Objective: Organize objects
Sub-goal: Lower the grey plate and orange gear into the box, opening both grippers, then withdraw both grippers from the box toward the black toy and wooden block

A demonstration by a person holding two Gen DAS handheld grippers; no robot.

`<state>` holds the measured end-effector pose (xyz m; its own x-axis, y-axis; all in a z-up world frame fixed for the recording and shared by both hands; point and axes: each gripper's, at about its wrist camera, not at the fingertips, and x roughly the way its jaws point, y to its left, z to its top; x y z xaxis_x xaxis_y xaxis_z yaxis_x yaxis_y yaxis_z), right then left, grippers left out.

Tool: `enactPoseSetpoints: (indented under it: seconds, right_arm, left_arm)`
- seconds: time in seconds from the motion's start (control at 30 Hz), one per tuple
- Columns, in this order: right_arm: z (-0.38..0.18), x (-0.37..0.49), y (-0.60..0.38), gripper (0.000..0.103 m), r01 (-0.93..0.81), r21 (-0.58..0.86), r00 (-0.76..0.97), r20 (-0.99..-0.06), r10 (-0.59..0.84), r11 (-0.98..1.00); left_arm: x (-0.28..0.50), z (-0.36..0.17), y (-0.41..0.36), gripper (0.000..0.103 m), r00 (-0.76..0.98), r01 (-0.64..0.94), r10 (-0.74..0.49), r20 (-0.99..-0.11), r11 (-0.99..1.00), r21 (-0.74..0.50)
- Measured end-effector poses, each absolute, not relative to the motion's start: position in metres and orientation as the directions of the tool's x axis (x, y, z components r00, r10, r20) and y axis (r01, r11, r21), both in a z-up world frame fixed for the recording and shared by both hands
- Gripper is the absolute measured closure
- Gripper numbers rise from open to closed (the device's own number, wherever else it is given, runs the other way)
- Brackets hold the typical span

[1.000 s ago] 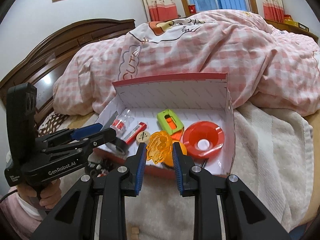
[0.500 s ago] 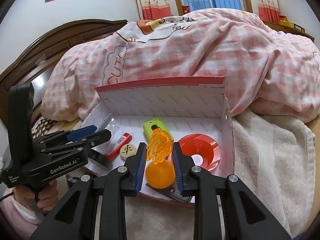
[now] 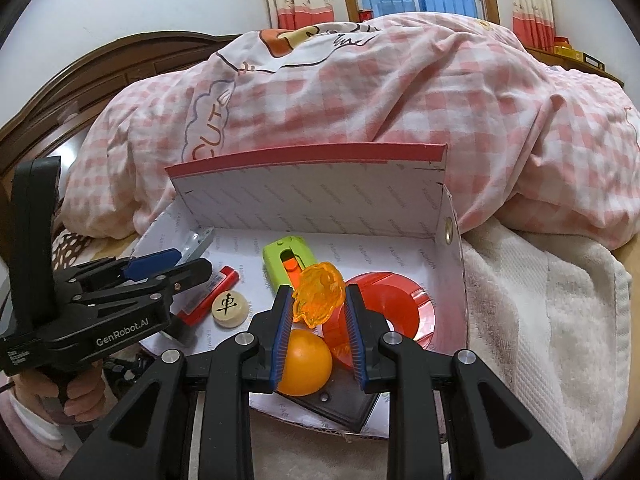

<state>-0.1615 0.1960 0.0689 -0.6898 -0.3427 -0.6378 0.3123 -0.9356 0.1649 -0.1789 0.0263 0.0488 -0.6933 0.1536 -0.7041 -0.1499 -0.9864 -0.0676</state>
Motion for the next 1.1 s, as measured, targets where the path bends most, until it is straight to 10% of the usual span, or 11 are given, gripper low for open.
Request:
enactPoseSetpoints:
  seconds: [0.3, 1.1]
  right_arm:
    - [0.071, -0.158, 0.196, 0.056, 0.307, 0.156, -0.701, -0.63, -0.334, -0.939]
    - [0.087, -0.128, 0.205, 0.051, 0.302, 0.2, -0.733, -0.577, -0.361, -0.932]
  left_arm:
    - [-0.175, 0.052, 0.033, 0.049, -0.699, -0.164, 0.152, -0.699, -0.985, -0.051]
    - [-0.148, 0.067, 0.029, 0.049, -0.709, -0.173, 0.159, -0.687, -0.984, -0.049]
